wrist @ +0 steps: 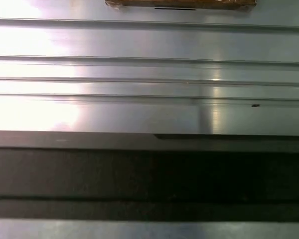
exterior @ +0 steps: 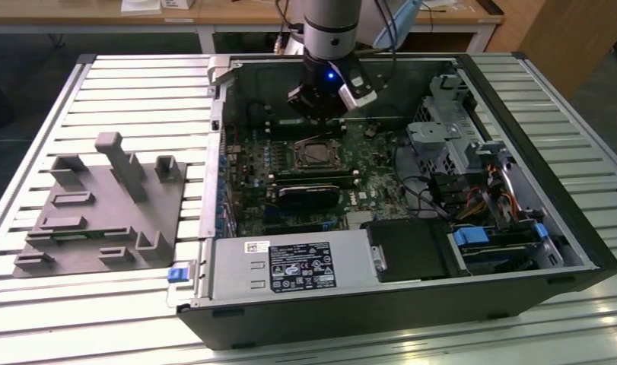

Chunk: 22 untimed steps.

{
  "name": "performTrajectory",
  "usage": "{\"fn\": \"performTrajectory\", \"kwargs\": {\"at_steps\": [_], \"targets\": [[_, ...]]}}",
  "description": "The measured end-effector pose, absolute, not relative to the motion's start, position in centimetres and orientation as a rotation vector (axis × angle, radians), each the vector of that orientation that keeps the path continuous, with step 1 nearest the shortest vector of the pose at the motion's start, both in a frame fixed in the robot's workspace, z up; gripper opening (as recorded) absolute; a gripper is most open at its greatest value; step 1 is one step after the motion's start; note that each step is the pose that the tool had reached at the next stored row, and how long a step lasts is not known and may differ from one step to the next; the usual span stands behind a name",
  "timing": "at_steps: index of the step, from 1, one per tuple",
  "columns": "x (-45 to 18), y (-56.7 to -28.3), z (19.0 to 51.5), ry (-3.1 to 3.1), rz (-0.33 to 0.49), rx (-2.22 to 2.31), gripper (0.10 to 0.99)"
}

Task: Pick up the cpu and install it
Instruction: 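Install the first cpu locking lever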

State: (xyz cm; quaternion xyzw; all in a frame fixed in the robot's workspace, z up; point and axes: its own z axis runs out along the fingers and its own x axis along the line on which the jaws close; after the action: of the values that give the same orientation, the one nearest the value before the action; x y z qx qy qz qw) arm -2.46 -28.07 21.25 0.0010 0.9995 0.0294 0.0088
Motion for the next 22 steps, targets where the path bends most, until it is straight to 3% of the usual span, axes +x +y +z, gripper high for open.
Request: {"fn": "performTrajectory", "kwargs": {"at_steps": [22], "targets": [[-2.2,-28.1,20.0,3.124,0.054,0.003,0.106]]}}
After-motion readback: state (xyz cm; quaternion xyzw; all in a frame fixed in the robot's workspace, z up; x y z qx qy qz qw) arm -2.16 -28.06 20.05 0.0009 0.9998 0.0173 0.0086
